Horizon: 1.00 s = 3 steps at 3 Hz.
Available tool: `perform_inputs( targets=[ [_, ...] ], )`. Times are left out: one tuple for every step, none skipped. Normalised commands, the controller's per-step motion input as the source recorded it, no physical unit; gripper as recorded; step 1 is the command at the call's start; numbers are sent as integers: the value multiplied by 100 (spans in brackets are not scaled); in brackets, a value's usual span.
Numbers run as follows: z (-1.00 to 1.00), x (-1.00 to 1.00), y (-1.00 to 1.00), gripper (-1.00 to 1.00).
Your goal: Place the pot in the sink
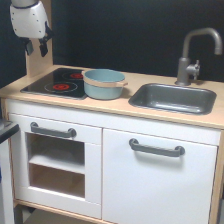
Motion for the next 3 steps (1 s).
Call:
perform_inputs(
  targets=[
    [100, 28, -9, 100],
    [100, 8, -42, 100],
    [100, 14, -51, 99]
  ],
)
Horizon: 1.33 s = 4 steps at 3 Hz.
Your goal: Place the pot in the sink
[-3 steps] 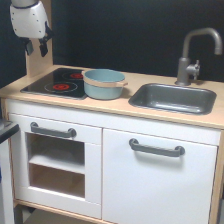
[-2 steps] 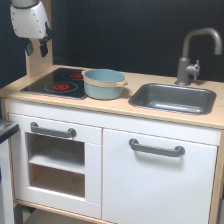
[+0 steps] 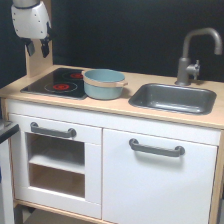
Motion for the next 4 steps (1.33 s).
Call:
perform_inputs(
  targets=[
    [100, 10, -13, 100],
    [100, 8, -36, 100],
    [100, 12, -45, 100],
    [100, -75, -58, 100]
  ],
)
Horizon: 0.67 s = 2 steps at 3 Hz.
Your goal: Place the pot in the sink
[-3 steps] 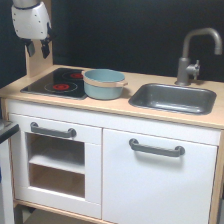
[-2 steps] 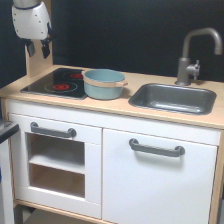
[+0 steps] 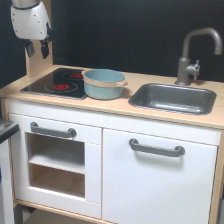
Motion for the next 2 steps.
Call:
perform_inputs(
  targets=[
    [100, -8, -76, 100],
    [8, 70, -3, 100]
  ],
)
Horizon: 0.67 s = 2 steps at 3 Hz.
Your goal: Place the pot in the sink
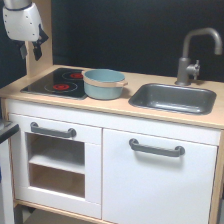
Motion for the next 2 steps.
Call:
perform_inputs(
  targets=[
    [-52, 69, -23, 100],
    [100, -34, -38, 100]
  ],
)
